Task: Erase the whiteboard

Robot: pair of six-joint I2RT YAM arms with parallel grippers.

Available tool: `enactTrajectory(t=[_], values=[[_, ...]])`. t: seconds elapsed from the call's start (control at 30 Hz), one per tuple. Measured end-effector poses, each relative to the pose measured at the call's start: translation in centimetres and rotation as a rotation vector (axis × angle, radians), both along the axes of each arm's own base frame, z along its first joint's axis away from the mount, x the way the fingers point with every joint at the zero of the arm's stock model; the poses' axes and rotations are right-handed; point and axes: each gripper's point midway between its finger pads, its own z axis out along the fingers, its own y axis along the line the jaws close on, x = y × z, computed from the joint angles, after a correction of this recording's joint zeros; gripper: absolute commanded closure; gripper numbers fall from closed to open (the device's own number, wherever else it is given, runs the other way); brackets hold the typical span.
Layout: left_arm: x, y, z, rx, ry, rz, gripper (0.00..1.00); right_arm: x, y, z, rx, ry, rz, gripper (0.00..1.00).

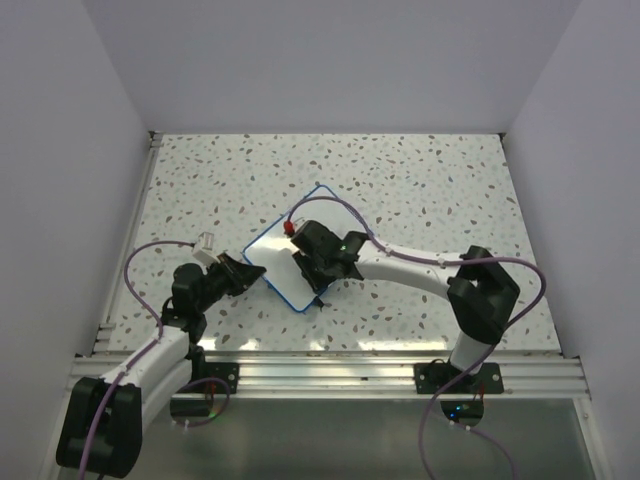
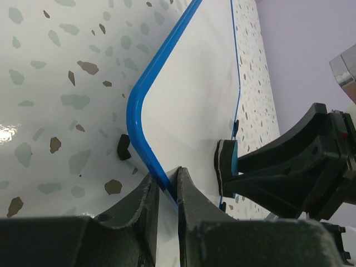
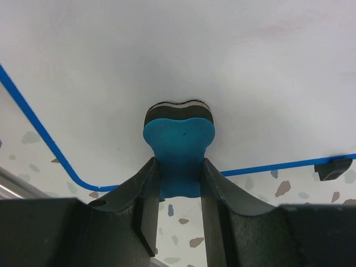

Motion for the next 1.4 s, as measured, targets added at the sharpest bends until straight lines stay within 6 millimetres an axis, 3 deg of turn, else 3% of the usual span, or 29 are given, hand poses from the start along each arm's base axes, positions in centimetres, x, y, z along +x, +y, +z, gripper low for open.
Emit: enactTrajectory(t=[0.13, 0.37, 0.5, 0.6, 0.7, 0.83, 0.97, 1.1, 1.23, 1.4], values=[[0.0, 0.0, 0.0, 0.000, 0.000, 0.000, 1.00, 1.9, -1.4, 0.0, -0.005, -0.007, -0.053, 1.00], [0.0, 0.0, 0.1, -0.001, -0.003, 0.000, 1.00, 8.0, -6.5, -0.1, -0.028, -0.026, -0.212, 1.00], [0.0, 0.0, 0.1, 0.000, -0.002, 0.000, 1.00, 9.0, -6.3, 0.2, -0.037, -0.034, -0.212, 1.00], [0.0, 0.0, -0.1, 0.001, 0.003, 0.000, 1.00, 9.4, -4.7, 0.8, -0.031, -0.046, -0.187, 1.00], [0.0, 0.0, -0.1, 0.001, 0.004, 0.001, 1.00, 8.8, -1.5, 1.5, -0.014, -0.068, -0.129, 1.00], [0.0, 0.0, -0.1, 0.001, 0.003, 0.000, 1.00, 5.9, 2.6, 2.1, 0.010, -0.073, -0.030, 1.00], [0.0, 0.0, -0.1, 0.000, 0.002, 0.000, 1.00, 3.1, 5.5, 2.4, 0.022, -0.065, 0.045, 1.00], [0.0, 0.0, -0.1, 0.000, 0.002, 0.000, 1.00, 2.1, 7.0, 3.1, 0.016, -0.061, 0.080, 1.00], [0.0, 0.0, 0.0, 0.000, 0.001, 0.000, 1.00, 1.2, 7.2, 3.4, 0.000, -0.053, 0.102, 1.00], [0.0, 0.0, 0.0, 0.000, -0.001, 0.000, 1.00, -0.5, 5.7, 1.2, -0.066, -0.020, 0.123, 1.00]])
